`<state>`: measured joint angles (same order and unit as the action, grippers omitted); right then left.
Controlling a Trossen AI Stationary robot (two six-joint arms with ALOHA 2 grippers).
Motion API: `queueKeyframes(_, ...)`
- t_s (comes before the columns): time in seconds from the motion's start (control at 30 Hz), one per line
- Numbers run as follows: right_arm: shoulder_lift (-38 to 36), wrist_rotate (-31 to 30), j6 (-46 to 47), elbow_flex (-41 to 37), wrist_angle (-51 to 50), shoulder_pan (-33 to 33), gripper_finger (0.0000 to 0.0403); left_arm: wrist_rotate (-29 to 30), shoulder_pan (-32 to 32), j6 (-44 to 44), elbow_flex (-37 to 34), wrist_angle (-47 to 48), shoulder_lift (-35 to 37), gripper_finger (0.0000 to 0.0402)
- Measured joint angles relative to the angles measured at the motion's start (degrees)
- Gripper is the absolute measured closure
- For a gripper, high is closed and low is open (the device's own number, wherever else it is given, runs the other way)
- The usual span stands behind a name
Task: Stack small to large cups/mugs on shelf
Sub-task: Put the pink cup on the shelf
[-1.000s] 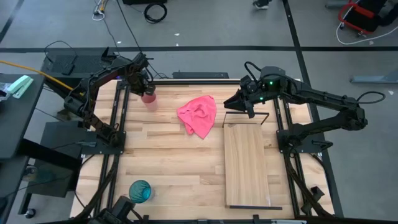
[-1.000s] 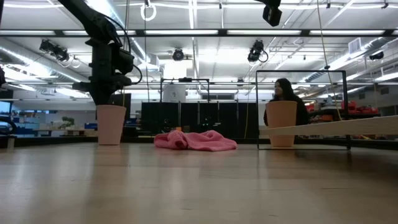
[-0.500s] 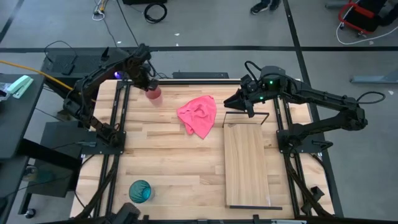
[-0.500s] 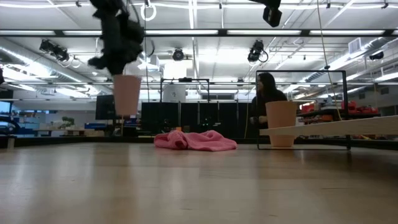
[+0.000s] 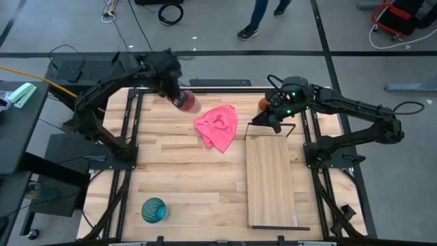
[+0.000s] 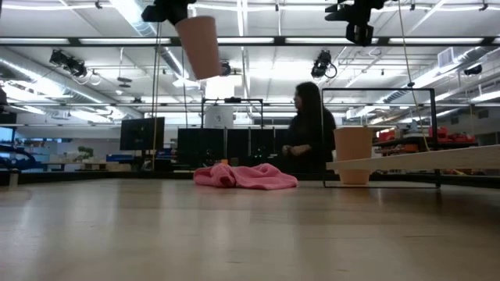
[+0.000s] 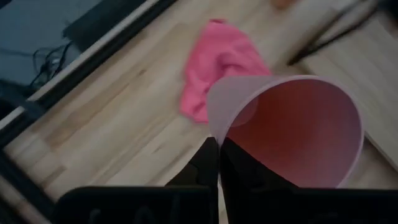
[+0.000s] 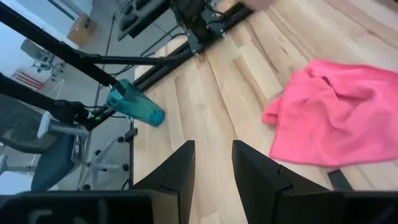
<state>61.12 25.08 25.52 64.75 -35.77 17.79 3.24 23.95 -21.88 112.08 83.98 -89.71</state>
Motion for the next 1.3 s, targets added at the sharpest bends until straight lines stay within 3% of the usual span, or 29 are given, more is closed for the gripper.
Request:
queueKeyframes(0.27, -0.6, 0.2, 0.4, 0.0, -1.9, -0.2, 0.0289, 1.6, -12.8, -2.4, 0.1, -4.0, -8.0, 0.0393)
queueKeyframes(0.57, -0.6, -0.9, 0.2, 0.0, -7.8, -4.1, 0.0289, -3.2, -19.2, -1.5, 0.0, -10.3, -19.4, 0.0393)
queueKeyframes(0.8, -0.6, -9.6, 0.2, 0.0, -14.5, -8.4, 0.0289, -6.1, -20.0, -1.5, 0.0, -18.0, -24.7, 0.0393)
queueKeyframes(1.3, 0.0, -21.5, 4.3, 0.0, -19.7, -14.9, 0.0289, -6.0, -18.2, -1.5, 0.0, -18.7, -31.2, 0.0393)
